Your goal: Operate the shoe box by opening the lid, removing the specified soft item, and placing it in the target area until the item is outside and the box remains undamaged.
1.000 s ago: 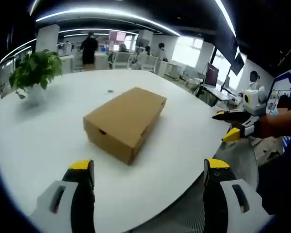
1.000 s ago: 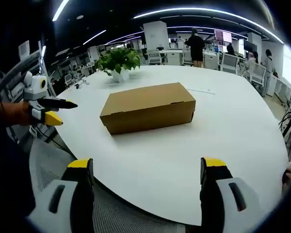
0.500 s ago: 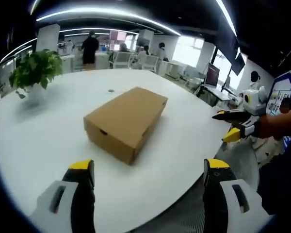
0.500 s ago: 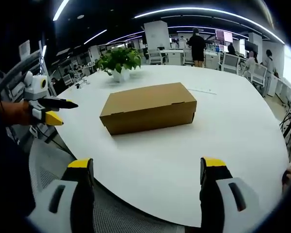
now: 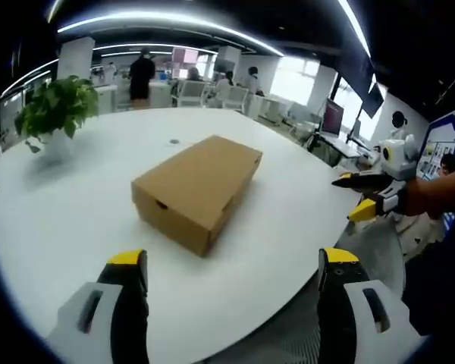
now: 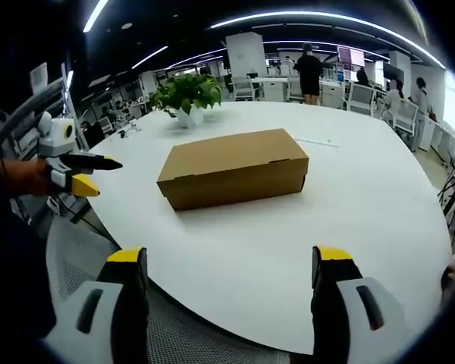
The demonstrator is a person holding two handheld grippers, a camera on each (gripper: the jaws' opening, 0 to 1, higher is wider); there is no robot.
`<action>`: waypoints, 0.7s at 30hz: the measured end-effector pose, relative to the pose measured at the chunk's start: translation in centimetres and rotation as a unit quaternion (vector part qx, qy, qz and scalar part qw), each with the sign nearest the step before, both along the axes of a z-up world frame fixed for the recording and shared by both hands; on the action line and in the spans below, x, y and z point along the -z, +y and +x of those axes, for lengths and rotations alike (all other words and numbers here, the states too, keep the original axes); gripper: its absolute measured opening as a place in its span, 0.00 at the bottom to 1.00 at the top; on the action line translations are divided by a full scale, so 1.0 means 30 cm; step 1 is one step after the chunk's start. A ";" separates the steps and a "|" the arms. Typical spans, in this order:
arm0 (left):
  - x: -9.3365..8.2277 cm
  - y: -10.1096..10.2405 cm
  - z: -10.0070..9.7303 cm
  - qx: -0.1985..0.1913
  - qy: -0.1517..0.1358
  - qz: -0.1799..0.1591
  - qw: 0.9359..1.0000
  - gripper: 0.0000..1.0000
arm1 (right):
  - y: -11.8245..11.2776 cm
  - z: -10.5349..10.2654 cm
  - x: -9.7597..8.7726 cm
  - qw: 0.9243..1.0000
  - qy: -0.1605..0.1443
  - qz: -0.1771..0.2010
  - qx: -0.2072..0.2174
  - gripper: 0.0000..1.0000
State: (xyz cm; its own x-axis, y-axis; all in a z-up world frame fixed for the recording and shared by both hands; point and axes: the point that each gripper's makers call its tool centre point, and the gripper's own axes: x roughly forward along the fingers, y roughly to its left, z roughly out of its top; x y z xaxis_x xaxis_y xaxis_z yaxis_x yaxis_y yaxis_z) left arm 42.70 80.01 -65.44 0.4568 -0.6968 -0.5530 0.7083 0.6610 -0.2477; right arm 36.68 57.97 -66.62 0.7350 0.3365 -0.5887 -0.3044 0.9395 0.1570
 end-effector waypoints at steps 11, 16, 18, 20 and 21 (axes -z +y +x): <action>0.008 0.004 -0.004 -0.001 0.001 0.002 1.000 0.95 | -0.002 -0.008 0.004 1.000 0.002 -0.001 0.002 0.84; 0.005 0.004 -0.005 -0.001 0.001 0.001 1.000 0.95 | -0.007 -0.006 0.002 1.000 -0.001 -0.003 0.002 0.84; 0.004 0.004 -0.005 -0.002 0.000 0.002 1.000 0.95 | -0.005 -0.007 0.003 1.000 0.001 -0.002 0.002 0.84; 0.002 0.003 -0.005 -0.002 0.000 0.000 1.000 0.95 | -0.004 -0.008 0.004 1.000 0.002 -0.002 0.002 0.84; 0.004 0.004 -0.005 -0.002 0.000 0.002 1.000 0.95 | -0.003 -0.008 0.004 1.000 0.002 -0.002 0.002 0.84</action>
